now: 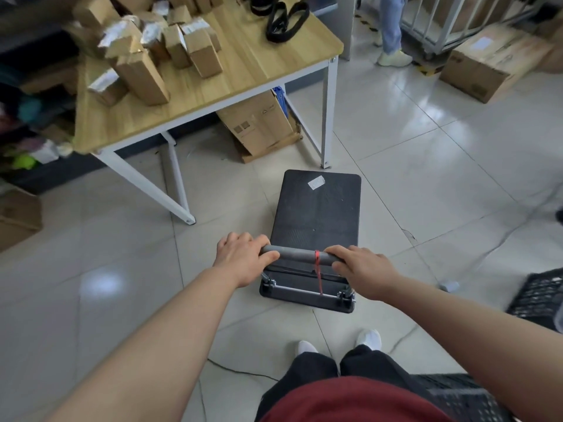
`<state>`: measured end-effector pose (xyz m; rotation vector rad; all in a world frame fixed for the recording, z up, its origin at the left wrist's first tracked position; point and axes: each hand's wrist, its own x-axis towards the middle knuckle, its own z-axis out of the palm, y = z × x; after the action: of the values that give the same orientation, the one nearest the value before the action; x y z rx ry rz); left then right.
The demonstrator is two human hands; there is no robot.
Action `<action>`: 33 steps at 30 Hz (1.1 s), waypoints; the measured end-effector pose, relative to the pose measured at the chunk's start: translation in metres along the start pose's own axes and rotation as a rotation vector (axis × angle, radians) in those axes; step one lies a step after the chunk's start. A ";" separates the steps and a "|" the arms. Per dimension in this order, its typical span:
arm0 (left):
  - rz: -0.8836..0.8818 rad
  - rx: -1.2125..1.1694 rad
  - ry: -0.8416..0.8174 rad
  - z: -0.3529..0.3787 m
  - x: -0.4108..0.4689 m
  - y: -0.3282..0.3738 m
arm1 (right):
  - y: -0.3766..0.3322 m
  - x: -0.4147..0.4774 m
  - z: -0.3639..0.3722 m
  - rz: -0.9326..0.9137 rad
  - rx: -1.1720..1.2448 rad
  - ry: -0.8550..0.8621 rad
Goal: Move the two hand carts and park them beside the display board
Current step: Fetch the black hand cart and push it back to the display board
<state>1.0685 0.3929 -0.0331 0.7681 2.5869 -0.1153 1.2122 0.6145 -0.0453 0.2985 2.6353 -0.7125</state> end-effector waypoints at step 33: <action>-0.545 -0.287 -0.116 -0.021 0.047 0.092 | 0.076 0.126 -0.116 -0.409 -0.286 -0.146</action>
<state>1.0746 0.4984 -0.0305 -0.0532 2.5539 0.0476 1.0856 0.7524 -0.0398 -0.3691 2.6330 -0.4426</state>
